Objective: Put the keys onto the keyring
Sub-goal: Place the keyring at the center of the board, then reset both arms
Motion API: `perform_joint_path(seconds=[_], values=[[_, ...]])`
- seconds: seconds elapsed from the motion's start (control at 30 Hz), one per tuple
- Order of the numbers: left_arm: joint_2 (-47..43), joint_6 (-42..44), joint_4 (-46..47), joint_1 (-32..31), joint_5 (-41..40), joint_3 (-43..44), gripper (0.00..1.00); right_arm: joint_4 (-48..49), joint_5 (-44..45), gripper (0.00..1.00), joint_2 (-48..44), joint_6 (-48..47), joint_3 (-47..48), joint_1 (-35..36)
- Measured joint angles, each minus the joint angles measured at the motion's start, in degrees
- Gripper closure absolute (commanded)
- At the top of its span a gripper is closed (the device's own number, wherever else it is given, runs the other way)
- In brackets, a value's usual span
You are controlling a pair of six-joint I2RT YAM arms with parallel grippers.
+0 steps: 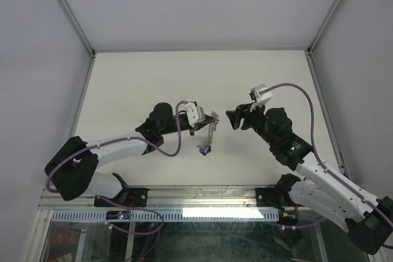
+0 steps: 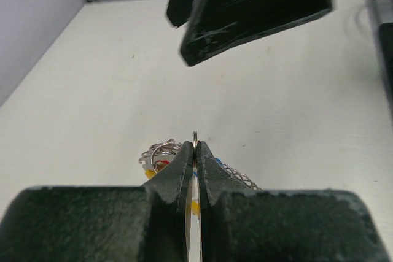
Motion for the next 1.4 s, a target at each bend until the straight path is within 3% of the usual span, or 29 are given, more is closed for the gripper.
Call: perform_joint_path(seconds=[0.1, 0.2, 0.23, 0.37, 0.6, 0.73, 0.83, 0.9, 0.97, 1.0, 1.17, 1.4], values=[[4.76, -1.33, -5.18, -0.02, -3.69, 4.61, 1.00, -6.01, 3.89, 0.23, 1.18, 4.17, 2.12, 0.00], [10.32, -4.26, -7.04, -0.04, -5.57, 8.26, 1.00, -10.43, 6.45, 0.03, 0.55, 7.65, 2.82, 0.00], [12.31, -5.46, -7.85, -0.13, -6.23, 9.62, 0.97, -12.13, 7.34, 0.01, 0.00, 8.83, 2.99, 0.00], [17.16, -10.21, -9.81, -0.35, -8.57, 13.07, 0.88, -17.03, 9.33, 0.01, -3.91, 11.39, 3.13, 0.00], [17.46, -16.28, -10.78, -0.35, -12.85, 14.53, 0.78, -19.63, 9.62, 0.01, -10.03, 12.59, 3.21, 0.00], [17.22, -20.13, -15.06, -0.35, -18.01, 16.87, 0.62, -20.28, 9.29, 0.01, -11.50, 12.28, 3.52, 0.00], [15.50, -22.32, -20.63, 0.17, -22.25, 18.78, 0.43, -23.12, 8.07, 0.01, -10.14, 11.47, 5.90, -0.04], [12.92, -23.91, -25.14, 1.20, -24.48, 19.93, 0.28, -24.92, 7.91, 0.01, -8.52, 11.26, 8.17, -0.02], [8.76, -25.27, -29.29, 3.26, -27.19, 20.28, 0.06, -26.47, 7.72, 0.01, -7.39, 10.99, 10.32, -0.02], [6.01, -25.68, -31.19, 4.37, -29.11, 20.13, 0.02, -26.95, 7.58, 0.01, -6.93, 10.73, 11.15, -0.04], [-13.55, -26.38, -36.00, 6.86, -41.99, 14.88, 0.01, -29.11, 7.56, 0.01, -9.55, 10.01, 11.82, -0.02], [-38.12, -25.51, -39.45, 6.80, -55.98, 5.27, 0.01, -27.78, 9.84, 0.01, -21.59, 9.55, 9.64, -0.04]])
